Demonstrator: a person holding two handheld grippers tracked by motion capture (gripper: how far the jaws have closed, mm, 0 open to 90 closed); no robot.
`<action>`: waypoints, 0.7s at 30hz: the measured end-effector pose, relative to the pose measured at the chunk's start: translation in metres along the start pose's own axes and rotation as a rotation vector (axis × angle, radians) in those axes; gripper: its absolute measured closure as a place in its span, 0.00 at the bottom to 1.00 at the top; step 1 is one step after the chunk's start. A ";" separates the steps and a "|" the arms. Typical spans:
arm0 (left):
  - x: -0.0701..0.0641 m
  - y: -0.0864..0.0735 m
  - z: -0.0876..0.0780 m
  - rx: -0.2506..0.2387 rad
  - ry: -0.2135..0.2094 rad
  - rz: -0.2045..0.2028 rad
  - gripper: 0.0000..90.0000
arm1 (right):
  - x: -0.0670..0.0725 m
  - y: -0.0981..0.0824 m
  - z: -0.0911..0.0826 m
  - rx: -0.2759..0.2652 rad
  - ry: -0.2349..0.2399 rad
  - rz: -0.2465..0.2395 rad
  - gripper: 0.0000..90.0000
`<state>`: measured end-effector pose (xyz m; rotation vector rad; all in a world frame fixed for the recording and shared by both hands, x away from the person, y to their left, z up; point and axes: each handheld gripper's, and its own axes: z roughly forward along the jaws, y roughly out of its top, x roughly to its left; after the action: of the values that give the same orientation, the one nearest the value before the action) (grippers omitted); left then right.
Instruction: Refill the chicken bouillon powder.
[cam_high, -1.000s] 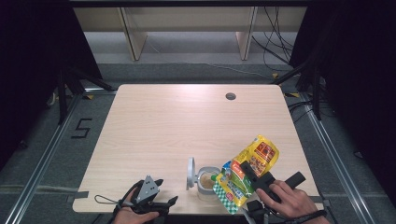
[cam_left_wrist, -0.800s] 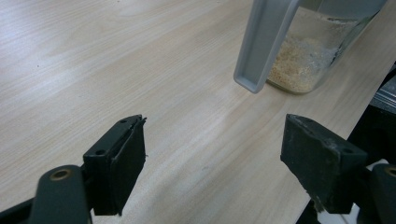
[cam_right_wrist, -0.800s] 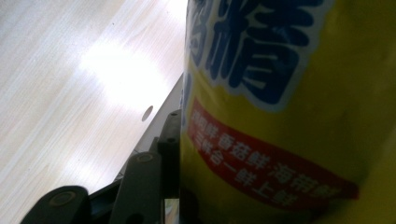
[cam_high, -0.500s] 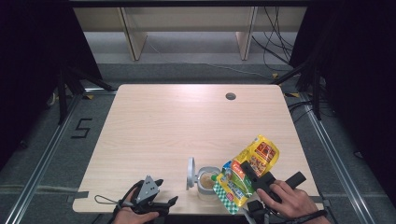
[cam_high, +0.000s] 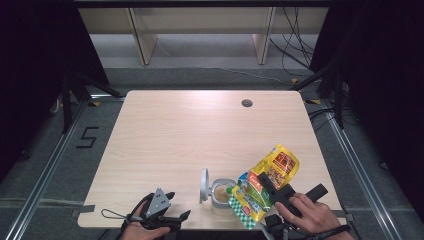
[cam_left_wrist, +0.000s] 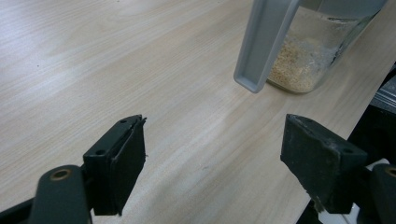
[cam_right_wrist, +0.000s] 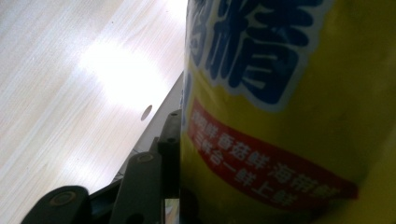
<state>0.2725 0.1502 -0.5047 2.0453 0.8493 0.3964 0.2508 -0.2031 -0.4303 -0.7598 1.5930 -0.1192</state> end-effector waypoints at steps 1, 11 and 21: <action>0.000 0.000 0.000 0.007 0.002 0.007 0.24 | 0.000 0.000 0.000 0.000 0.001 0.002 0.68; -0.001 0.000 0.001 -0.008 -0.008 -0.012 0.24 | 0.000 -0.001 0.000 0.000 0.009 0.006 0.68; -0.001 0.000 0.001 -0.008 -0.007 -0.012 0.24 | 0.001 -0.002 -0.002 0.014 0.011 0.023 0.68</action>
<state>0.2721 0.1491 -0.5052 2.0320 0.8539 0.3849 0.2501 -0.2057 -0.4301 -0.7311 1.6091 -0.1173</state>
